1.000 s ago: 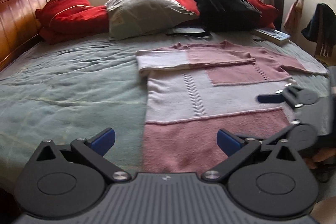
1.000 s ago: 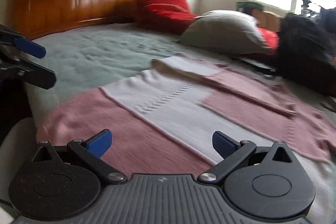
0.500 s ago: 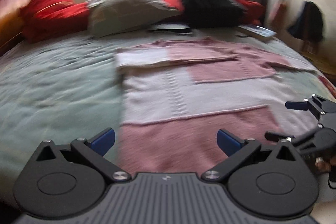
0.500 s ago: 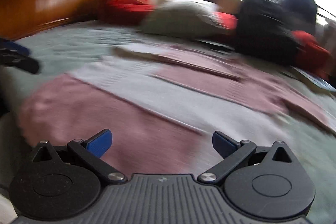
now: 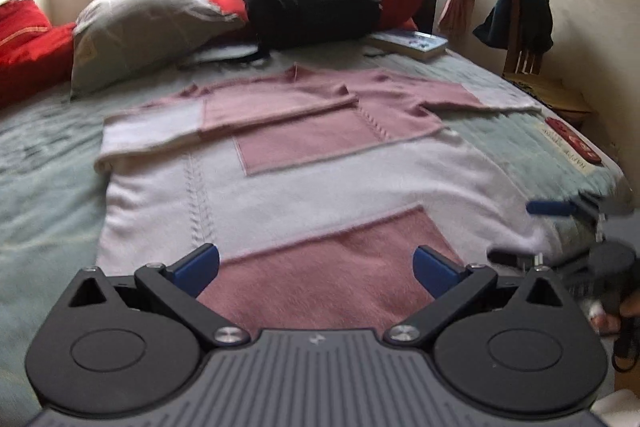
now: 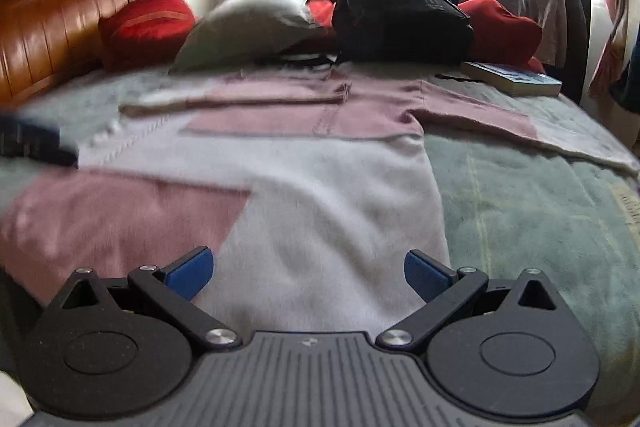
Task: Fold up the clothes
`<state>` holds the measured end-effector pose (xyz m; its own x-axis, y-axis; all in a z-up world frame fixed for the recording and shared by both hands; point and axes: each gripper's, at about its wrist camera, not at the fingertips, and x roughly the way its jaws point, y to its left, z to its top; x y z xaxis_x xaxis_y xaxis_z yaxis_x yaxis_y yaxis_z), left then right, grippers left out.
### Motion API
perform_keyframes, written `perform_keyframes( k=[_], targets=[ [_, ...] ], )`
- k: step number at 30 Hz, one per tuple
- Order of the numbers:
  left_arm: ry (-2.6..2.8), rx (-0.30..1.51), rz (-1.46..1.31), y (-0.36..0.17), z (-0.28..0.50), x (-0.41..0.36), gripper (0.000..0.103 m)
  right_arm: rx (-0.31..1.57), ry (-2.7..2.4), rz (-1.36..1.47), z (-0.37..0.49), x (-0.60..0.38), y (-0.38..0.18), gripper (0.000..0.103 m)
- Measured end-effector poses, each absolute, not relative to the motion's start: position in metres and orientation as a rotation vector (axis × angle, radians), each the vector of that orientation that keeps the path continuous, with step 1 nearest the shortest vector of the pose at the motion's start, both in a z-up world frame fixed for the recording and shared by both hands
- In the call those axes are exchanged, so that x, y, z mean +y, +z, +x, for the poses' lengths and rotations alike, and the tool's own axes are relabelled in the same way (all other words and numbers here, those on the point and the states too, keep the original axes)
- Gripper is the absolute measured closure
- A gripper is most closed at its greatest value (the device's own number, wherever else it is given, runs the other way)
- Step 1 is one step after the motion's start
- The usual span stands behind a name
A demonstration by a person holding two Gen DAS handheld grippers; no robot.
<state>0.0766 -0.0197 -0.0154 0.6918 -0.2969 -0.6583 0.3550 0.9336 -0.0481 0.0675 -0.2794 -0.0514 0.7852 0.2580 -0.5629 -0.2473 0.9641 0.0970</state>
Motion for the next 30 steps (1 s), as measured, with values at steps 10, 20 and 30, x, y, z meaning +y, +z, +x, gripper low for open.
perform_keyframes(
  k=[10,20,30],
  targets=[
    [-0.261,0.664,0.072,0.001,0.071,-0.005,0.001,0.575,0.295,0.109,0.196,-0.277,-0.026,0.000],
    [-0.277,0.717,0.067,-0.016,0.079,-0.005,0.001,0.657,0.293,0.158,0.226,-0.302,-0.062,0.000],
    [-0.451,0.715,0.096,-0.028,0.083,-0.037,0.001,0.613,0.239,0.290,0.182,-0.387,-0.038,0.000]
  ],
)
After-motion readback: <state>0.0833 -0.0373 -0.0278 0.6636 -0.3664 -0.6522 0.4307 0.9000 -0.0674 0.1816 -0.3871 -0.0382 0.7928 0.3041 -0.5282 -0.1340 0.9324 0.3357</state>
